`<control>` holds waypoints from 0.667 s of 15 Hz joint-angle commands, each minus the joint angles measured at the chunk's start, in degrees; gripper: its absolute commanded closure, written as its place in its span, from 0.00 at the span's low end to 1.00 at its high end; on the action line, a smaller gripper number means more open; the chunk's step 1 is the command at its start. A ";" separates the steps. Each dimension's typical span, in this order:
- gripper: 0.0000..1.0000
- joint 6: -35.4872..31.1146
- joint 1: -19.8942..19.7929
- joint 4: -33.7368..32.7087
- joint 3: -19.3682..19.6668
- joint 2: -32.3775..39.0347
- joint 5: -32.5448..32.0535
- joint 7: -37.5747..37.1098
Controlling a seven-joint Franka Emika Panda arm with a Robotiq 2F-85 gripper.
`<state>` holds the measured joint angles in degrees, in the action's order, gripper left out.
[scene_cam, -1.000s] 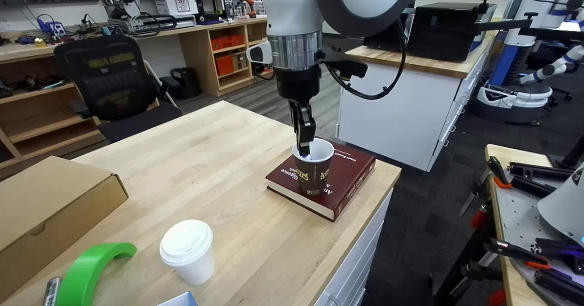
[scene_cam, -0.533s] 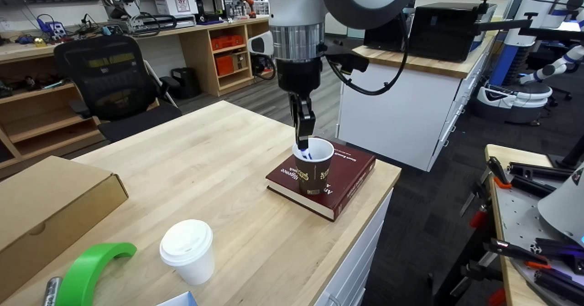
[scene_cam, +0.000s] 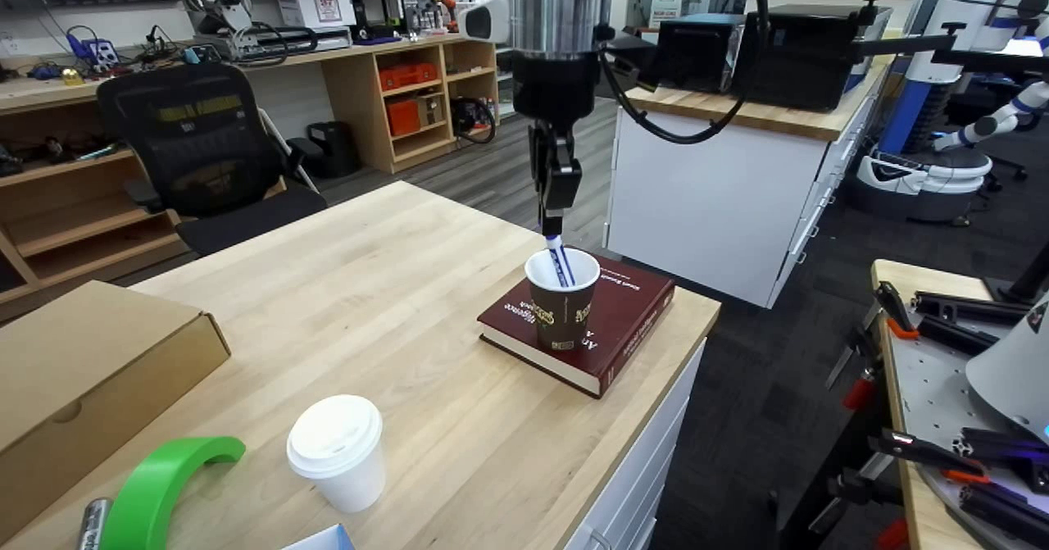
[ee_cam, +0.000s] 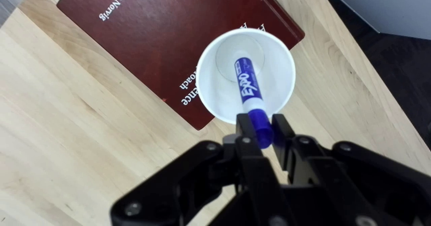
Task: Remove the marker from the cup and put it on the book
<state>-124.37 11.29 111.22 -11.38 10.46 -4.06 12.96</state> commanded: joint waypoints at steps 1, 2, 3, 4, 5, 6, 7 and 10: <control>0.95 -1.40 0.06 3.46 0.15 -4.91 -0.98 -2.43; 0.95 -1.36 0.08 3.51 0.15 -5.61 -1.14 -2.73; 0.95 -1.39 0.10 3.55 0.14 -6.18 -1.22 -2.90; 0.95 -1.32 0.10 3.58 0.15 -6.87 -1.40 -3.06; 0.95 -1.24 0.09 3.55 0.17 -7.46 -1.51 -3.25; 0.95 -1.08 0.03 3.59 0.22 -8.15 -1.54 -3.45; 0.95 -0.91 -0.08 3.61 0.31 -8.69 -1.59 -3.72; 0.95 -0.32 -0.63 3.76 0.83 -9.98 -0.90 -4.28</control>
<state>-124.35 11.21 112.38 -11.10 3.78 -4.45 10.53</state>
